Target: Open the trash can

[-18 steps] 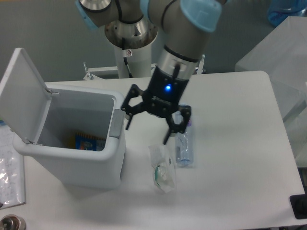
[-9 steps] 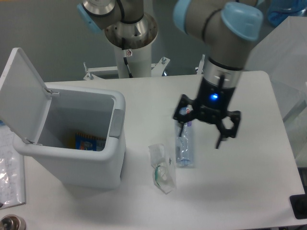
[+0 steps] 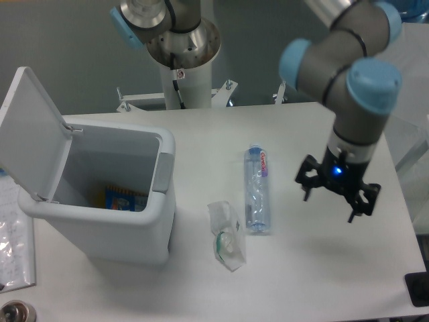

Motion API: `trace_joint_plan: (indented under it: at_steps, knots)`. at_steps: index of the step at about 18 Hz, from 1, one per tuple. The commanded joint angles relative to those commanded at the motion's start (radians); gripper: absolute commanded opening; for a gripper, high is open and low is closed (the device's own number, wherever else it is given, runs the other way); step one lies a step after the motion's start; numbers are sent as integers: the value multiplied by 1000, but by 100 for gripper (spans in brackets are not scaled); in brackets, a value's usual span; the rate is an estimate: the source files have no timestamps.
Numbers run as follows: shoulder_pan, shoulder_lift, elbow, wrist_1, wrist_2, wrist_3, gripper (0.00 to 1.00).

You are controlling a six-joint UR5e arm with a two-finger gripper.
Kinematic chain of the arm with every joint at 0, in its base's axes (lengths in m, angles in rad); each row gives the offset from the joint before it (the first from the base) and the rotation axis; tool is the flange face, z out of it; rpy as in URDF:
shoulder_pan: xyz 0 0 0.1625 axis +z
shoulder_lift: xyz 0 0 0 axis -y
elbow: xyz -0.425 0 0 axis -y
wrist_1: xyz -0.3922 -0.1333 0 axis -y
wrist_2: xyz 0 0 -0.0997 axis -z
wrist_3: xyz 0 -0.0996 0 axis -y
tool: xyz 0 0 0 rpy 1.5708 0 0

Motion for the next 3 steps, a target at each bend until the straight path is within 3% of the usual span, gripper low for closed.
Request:
trace_joint_plan:
  at_steps: [3]
  knots:
    - [2,-12,6,-2,-5,8,100]
